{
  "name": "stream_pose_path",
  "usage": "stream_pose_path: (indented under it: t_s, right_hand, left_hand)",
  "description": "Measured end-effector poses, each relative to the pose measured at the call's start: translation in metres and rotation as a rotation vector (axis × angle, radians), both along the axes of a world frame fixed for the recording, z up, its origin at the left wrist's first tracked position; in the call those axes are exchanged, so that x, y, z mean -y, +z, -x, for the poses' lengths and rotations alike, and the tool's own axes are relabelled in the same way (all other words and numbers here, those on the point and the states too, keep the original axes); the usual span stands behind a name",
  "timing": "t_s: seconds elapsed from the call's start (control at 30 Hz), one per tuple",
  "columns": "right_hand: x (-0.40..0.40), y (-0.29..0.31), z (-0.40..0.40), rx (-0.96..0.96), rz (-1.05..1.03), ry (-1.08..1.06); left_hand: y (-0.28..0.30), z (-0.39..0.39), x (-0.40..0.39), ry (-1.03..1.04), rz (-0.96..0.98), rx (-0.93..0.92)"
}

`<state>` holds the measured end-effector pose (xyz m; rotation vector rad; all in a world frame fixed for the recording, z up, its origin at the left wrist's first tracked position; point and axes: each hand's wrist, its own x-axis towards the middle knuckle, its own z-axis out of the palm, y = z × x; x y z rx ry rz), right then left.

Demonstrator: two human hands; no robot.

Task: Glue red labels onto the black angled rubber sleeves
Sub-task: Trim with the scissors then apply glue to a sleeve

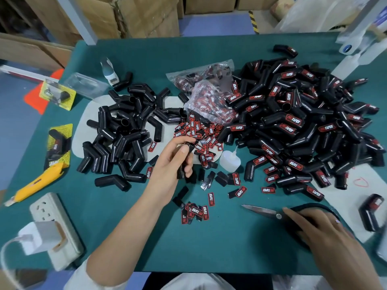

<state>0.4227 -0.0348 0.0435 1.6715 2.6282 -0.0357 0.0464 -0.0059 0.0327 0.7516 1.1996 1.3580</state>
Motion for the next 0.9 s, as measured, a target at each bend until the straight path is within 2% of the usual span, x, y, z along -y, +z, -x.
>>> stream_pose_path:
  t_s: [0.1,0.17,0.3,0.37,0.43,0.5,0.57,0.63,0.8,0.83,0.9]
  right_hand:
    - [-0.004,0.006,0.008,0.029,0.027,-0.03]
    - [-0.009,0.013,0.022,-0.012,0.026,-0.056]
    - [-0.031,0.018,0.067,-0.392,-0.027,-0.022]
    - [-0.049,0.014,0.1,-0.539,0.078,-0.061]
    - [-0.068,0.007,0.129,-0.498,0.16,-0.102]
    - [-0.079,-0.003,0.15,-0.421,0.081,-0.071]
    - [-0.087,-0.008,0.162,-0.438,0.058,-0.086]
    - [-0.092,-0.012,0.163,-0.599,0.133,-0.09]
    - [-0.092,-0.01,0.154,-1.4,0.556,-0.081]
    - [-0.092,-0.01,0.151,-1.512,0.637,-0.085]
    - [-0.092,-0.01,0.146,-1.594,0.684,-0.125]
  left_hand:
    - [-0.003,-0.007,-0.007,0.054,0.001,0.033]
    - [-0.005,-0.008,-0.008,0.026,-0.001,0.13]
    - [-0.006,-0.006,-0.007,-0.117,-0.002,0.355]
    - [-0.007,-0.005,-0.005,-0.15,-0.043,0.417]
    - [-0.009,-0.002,-0.001,-0.175,-0.093,0.412]
    - [-0.012,0.002,0.0,-0.209,-0.136,0.376]
    - [-0.012,0.006,0.001,-0.252,-0.16,0.369]
    - [-0.009,0.008,0.001,-0.269,-0.159,0.382]
    - [-0.003,0.007,0.001,-0.282,-0.132,0.309]
    - [-0.003,0.007,0.002,-0.287,-0.129,0.296]
    - [-0.003,0.007,0.002,-0.3,-0.138,0.256]
